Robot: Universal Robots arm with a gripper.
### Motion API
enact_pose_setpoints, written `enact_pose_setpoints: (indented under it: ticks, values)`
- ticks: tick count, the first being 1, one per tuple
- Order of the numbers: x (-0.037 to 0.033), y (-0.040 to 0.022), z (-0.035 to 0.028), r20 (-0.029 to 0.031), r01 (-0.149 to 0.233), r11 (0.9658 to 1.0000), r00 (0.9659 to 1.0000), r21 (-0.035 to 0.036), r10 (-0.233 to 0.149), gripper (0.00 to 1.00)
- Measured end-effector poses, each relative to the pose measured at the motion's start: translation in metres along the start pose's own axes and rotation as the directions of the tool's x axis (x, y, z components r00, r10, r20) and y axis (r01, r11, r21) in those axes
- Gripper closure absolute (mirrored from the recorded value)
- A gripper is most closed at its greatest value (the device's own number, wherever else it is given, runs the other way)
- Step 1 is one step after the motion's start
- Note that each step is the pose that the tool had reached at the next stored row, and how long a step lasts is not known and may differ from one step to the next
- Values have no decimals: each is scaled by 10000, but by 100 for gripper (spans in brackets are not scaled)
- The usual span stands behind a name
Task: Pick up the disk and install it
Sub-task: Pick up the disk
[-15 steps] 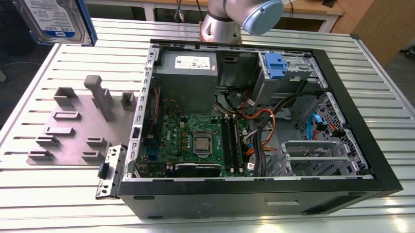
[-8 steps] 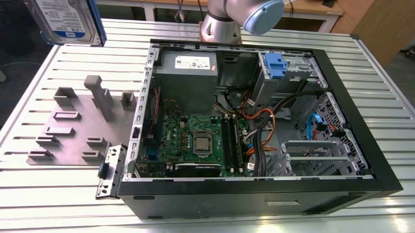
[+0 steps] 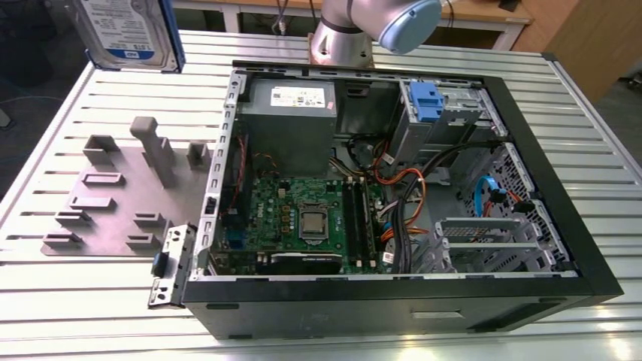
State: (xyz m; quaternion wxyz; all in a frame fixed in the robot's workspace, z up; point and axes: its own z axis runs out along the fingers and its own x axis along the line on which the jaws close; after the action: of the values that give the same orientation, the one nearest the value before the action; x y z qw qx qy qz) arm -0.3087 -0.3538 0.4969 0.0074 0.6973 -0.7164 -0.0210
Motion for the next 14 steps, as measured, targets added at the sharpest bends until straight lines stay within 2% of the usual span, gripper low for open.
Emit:
enact_pose_setpoints:
  ticks: [14]
  values:
    - [-12, -428, -17, 0, 0, 10000, 10000, -8, 0, 65]
